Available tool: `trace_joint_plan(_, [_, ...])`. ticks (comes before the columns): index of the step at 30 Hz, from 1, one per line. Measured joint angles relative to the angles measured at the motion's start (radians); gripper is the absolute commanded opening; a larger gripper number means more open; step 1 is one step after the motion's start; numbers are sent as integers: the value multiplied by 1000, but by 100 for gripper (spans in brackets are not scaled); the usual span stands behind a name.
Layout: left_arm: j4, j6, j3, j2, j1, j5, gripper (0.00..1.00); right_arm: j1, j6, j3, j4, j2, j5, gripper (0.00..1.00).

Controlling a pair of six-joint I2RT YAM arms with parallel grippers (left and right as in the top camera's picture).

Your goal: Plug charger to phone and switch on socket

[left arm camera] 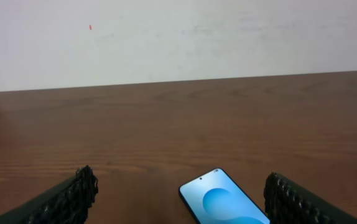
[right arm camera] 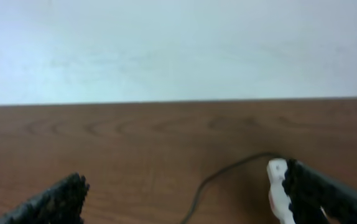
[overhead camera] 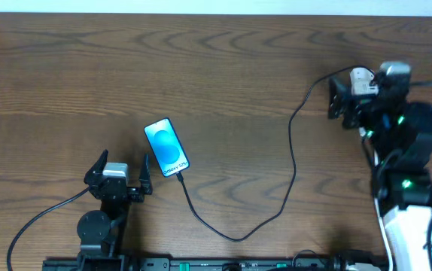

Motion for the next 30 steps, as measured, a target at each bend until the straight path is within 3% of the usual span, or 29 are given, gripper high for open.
trace_joint_plan(9, [0,0,0,0,0,0,88,88,30,-328,235,-253,138,99])
trace_joint_plan(17, [0,0,0,0,0,0,88,102,141,-520,243,-500,280,99])
trace_joint_plan(30, [0,0,0,0,0,0,88,114,180,-761,201,-772,315,99])
